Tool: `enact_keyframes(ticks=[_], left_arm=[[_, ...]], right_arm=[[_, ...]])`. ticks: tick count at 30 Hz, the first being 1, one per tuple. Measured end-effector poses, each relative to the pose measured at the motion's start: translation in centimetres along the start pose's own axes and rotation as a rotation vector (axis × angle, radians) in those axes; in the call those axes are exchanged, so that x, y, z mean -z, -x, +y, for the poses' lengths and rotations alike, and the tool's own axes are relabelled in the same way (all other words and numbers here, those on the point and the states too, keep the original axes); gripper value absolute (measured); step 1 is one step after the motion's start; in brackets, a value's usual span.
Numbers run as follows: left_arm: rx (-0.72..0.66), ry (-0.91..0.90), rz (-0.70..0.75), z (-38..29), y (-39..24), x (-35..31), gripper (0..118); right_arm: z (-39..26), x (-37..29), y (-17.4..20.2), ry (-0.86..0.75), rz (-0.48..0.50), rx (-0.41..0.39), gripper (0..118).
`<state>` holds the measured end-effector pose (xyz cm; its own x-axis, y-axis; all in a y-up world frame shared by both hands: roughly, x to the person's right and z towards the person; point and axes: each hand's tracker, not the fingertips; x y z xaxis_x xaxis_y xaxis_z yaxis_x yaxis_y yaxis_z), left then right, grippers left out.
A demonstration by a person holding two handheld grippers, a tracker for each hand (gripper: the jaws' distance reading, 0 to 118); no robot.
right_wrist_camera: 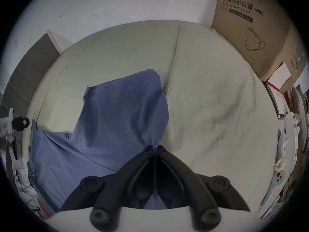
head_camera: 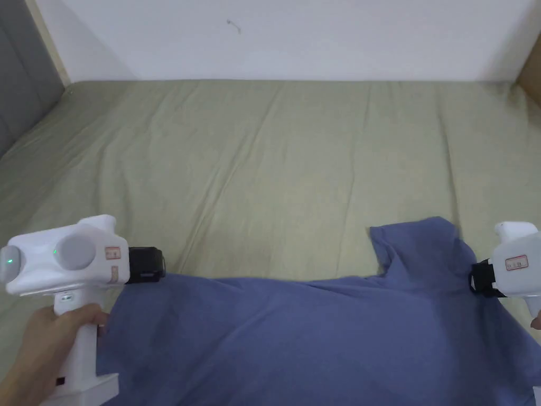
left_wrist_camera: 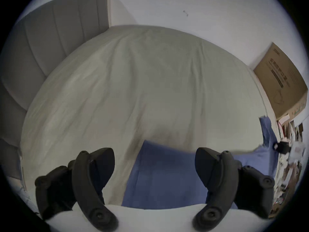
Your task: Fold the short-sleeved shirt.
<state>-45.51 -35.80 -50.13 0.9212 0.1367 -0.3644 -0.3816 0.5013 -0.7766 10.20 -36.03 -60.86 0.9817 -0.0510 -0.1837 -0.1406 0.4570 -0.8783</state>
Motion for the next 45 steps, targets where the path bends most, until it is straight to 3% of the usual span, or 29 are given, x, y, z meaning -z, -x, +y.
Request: enact_keyframes(ticks=[1, 3, 4, 5, 6, 7, 8, 9, 13, 20, 28, 31, 35, 36, 37, 38, 40, 41, 42, 45], left_arm=[[-0.003, 0.019, -0.013, 0.5, -0.1, 1.1, 102], [0.016, 0.086, -0.045, 0.3, -1.0, 2.7, 81], [0.07, 0.126, -0.037, 0.1, -1.6, 3.8, 74], [0.122, 0.142, 0.082, -0.4, -2.2, 4.0, 70], [0.164, 0.095, 0.052, -0.2, -2.4, 3.2, 62], [0.143, 0.09, 0.05, 0.1, -2.6, 2.2, 46], [0.149, 0.08, 0.051, 0.2, -2.8, 1.5, 12], [0.161, 0.057, 0.045, 0.1, -2.6, 1.3, 2], [0.197, 0.079, 0.012, -0.5, -2.5, -0.5, 2], [0.215, -0.06, -0.031, -2.8, -1.0, -10.1, 2], [0.208, -0.073, -0.079, -11.8, 2.6, -19.3, 2], [0.25, 0.003, -0.031, -16.3, 3.9, -19.2, 2], [0.185, 0.08, -0.03, -21.0, 5.6, -17.4, 5], [0.186, 0.082, -0.036, -21.7, 5.8, -16.9, 13], [0.189, 0.108, -0.019, -22.6, 6.0, -16.5, 30], [0.193, 0.121, 0.004, -23.2, 6.0, -16.1, 59], [0.238, 0.128, 0.101, -23.8, 6.0, -15.9, 87], [0.241, 0.117, 0.104, -23.9, 6.5, -15.8, 92], [0.231, 0.108, 0.081, -23.8, 6.7, -16.1, 91], [0.17, 0.062, 0.011, -22.7, 7.4, -18.4, 91]], right_arm=[[0.0, 0.0, 0.0, 0.0, -0.002, -0.002, 1], [0.0, 0.2, 0.2, 0.003, -0.005, -0.009, 1], [0.0, 0.3, 0.2, 0.007, -0.008, -0.014, 1], [0.0, 0.3, 0.2, 0.01, -0.007, -0.015, 1], [0.0, 0.3, 0.2, 0.009, -0.006, -0.015, 1], [0.0, 0.2, 0.1, 0.007, -0.005, -0.012, 1], [0.0, -0.1, 0.0, 0.0, -0.002, -0.007, 1], [0.0, -0.5, -0.1, -0.011, 0.003, 0.0, 1], [-0.3, -3.6, -0.2, -0.071, 0.014, 0.011, 1], [-3.4, -11.8, -0.2, -0.159, 0.024, -0.018, 1], [-14.3, -19.7, -0.6, -0.165, 0.036, -0.013, 1], [-19.3, -20.1, -0.6, -0.112, 0.041, -0.004, 1], [-25.1, -18.3, -0.4, -0.024, 0.032, 0.027, 1], [-26.1, -17.7, -0.4, -0.01, 0.026, 0.043, 2], [-27.1, -17.0, -0.3, 0.006, 0.017, 0.048, 6], [-27.7, -16.7, -0.2, 0.022, -0.009, 0.057, 24], [-28.7, -16.4, 0.4, 0.046, -0.102, -0.005, 59], [-29.0, -16.7, 0.6, 0.036, -0.125, -0.027, 66], [-29.0, -17.2, 0.8, 0.028, -0.128, -0.034, 66], [-28.2, -19.5, 1.0, -0.05, -0.073, 0.025, 66]])
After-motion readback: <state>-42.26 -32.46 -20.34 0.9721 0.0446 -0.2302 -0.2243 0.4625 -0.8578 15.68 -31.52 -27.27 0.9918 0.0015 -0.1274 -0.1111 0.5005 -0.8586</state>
